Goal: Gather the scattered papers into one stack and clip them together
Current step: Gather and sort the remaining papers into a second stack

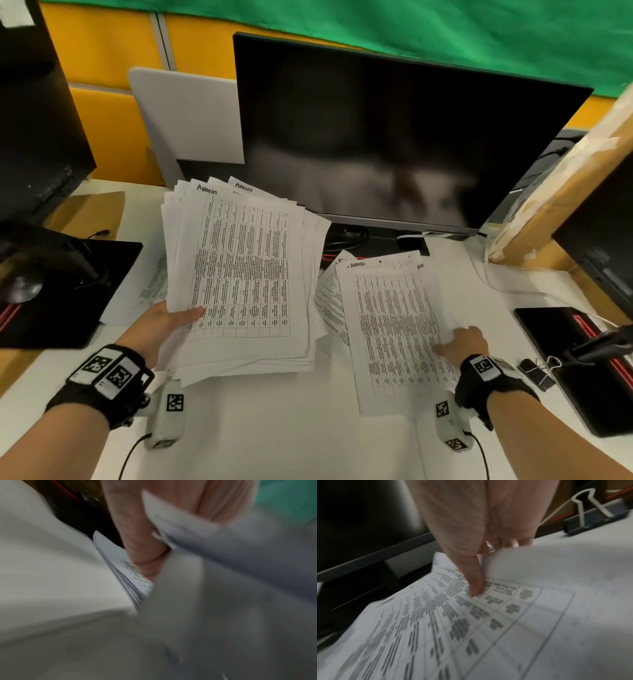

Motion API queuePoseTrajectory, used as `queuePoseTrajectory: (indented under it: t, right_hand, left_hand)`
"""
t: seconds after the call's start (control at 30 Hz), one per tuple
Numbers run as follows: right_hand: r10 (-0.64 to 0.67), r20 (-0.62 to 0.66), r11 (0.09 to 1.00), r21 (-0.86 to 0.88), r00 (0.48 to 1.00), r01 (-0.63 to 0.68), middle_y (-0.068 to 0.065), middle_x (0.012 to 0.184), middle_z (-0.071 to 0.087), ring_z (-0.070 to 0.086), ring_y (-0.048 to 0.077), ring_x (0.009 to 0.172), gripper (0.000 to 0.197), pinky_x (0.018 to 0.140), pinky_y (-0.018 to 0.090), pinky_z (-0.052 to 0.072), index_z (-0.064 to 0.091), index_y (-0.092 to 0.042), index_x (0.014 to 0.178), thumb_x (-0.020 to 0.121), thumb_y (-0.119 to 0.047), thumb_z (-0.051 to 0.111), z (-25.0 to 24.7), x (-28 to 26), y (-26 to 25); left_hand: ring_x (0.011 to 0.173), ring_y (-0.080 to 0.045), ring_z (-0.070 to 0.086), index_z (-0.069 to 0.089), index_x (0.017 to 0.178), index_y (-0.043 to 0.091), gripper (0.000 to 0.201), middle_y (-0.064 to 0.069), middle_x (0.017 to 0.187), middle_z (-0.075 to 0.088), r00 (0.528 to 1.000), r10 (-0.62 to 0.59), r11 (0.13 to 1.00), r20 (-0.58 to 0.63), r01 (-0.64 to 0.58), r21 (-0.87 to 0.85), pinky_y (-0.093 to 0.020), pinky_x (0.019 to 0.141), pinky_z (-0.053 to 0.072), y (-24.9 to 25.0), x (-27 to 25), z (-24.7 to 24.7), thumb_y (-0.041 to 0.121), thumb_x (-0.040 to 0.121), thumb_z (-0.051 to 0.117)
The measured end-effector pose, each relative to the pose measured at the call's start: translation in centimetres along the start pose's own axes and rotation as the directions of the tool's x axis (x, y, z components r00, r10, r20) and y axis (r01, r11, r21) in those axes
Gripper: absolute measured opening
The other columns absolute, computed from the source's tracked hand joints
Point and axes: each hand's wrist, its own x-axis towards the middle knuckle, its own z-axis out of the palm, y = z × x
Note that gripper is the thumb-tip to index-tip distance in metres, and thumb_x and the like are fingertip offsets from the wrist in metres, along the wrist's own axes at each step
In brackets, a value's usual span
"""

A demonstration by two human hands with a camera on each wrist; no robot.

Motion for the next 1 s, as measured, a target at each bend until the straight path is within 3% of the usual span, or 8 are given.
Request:
queuePoseTrajectory:
  t: [0.1, 0.27, 0.37, 0.5, 0.67, 0.87, 0.93, 1.0]
  right_hand:
    - [0.009, 0.035, 0.999, 0.049, 0.999, -0.011, 0.017, 0.128, 0.057, 0.055, 0.031, 0.117, 0.058, 0.094, 0.032, 0.045, 0.051, 0.0, 0.126, 0.082, -0.034, 0.068, -0.5, 0.1, 0.7]
    - [-0.062, -0.116, 0.932, 0.349, 0.991, 0.1, 0.026, 0.119, 0.058, 0.058, 0.037, 0.097, 0.055, 0.079, 0.035, 0.044, 0.037, -0.008, 0.135, 0.085, -0.004, 0.058, -1.2, 0.2, 2.6]
    - [-0.14, -0.207, 0.879, 0.425, 0.968, 0.217, 0.023, 0.11, 0.065, 0.058, 0.032, 0.092, 0.032, 0.084, 0.038, 0.047, 0.056, -0.006, 0.122, 0.09, -0.009, 0.054, -3.2, -0.7, 2.8]
    - [-0.25, -0.122, 0.83, 0.485, 0.96, 0.278, 0.016, 0.099, 0.069, 0.064, 0.028, 0.086, 0.024, 0.083, 0.039, 0.049, 0.063, -0.009, 0.112, 0.09, -0.016, 0.059, -8.3, -2.7, 2.1]
    - [-0.369, 0.167, 0.923, 0.18, 0.914, 0.34, -0.001, 0.091, 0.068, 0.062, 0.017, 0.084, 0.014, 0.077, 0.03, 0.043, 0.065, -0.02, 0.098, 0.085, -0.021, 0.067, -10.7, -3.0, -2.2]
    - [-0.401, 0.18, 0.864, -0.253, 0.898, 0.436, 0.011, 0.125, 0.06, 0.056, 0.027, 0.115, 0.037, 0.092, 0.031, 0.043, 0.06, -0.008, 0.12, 0.087, -0.024, 0.061, -5.8, 0.3, -8.0]
    - [-0.376, 0.116, 0.878, -0.273, 0.919, 0.393, 0.012, 0.128, 0.058, 0.055, 0.028, 0.117, 0.04, 0.092, 0.031, 0.044, 0.056, -0.006, 0.122, 0.086, -0.023, 0.062, -4.0, 1.1, -9.1]
    - [-0.353, 0.076, 0.905, -0.225, 0.932, 0.361, 0.013, 0.132, 0.053, 0.053, 0.029, 0.12, 0.062, 0.096, 0.034, 0.044, 0.045, -0.006, 0.131, 0.079, -0.026, 0.072, -2.2, 1.8, -9.7]
  left_hand:
    - [0.092, -0.015, 0.06, 0.062, 0.096, 0.02, 0.014, 0.003, 0.095, 0.067, 1.0, 0.01, 1.0, -0.005, -0.01, 0.003, -0.036, 0.098, 0.037, 0.2, -0.1, -0.2, 0.008, 0.088, 0.061]
    - [0.094, -0.018, 0.061, 0.063, 0.093, 0.021, 0.014, 0.004, 0.092, 0.071, 1.0, 0.009, 1.0, 0.003, -0.009, 0.01, -0.038, 0.097, 0.039, 0.2, -0.1, -0.6, 0.009, 0.087, 0.061]
    - [0.092, -0.017, 0.063, 0.065, 0.092, 0.019, 0.012, 0.005, 0.079, 0.076, 1.0, 0.002, 1.0, -0.002, -0.002, 0.006, -0.039, 0.094, 0.042, 0.1, 0.2, -0.8, 0.009, 0.086, 0.062]
    - [0.097, -0.017, 0.061, 0.064, 0.095, 0.02, 0.013, 0.005, 0.093, 0.07, 1.0, 0.013, 1.0, 0.007, -0.013, 0.012, -0.041, 0.101, 0.037, 0.0, 0.7, -0.8, 0.01, 0.086, 0.062]
    - [0.115, -0.03, 0.056, 0.055, 0.128, 0.012, 0.045, -0.006, 0.117, 0.066, 1.0, -0.021, 1.0, 0.023, 0.021, 0.011, -0.05, 0.109, 0.033, -0.1, 1.1, -0.6, 0.016, 0.085, 0.065]
    - [0.118, -0.027, 0.054, 0.053, 0.129, 0.016, 0.049, -0.005, 0.124, 0.064, 1.0, -0.012, 1.0, 0.029, 0.013, -0.021, -0.048, 0.111, 0.031, 0.2, 0.7, -0.2, 0.015, 0.082, 0.067]
    - [0.116, -0.028, 0.058, 0.059, 0.123, 0.015, 0.047, -0.007, 0.121, 0.067, 0.998, -0.006, 0.999, 0.059, 0.008, -0.042, -0.049, 0.109, 0.034, 0.2, 0.3, -0.6, 0.019, 0.077, 0.07]
    - [0.113, -0.028, 0.062, 0.063, 0.116, 0.017, 0.056, -0.006, 0.117, 0.07, 0.997, 0.014, 0.999, 0.081, -0.01, -0.047, -0.05, 0.106, 0.038, 0.2, -0.2, -1.1, 0.032, 0.065, 0.079]
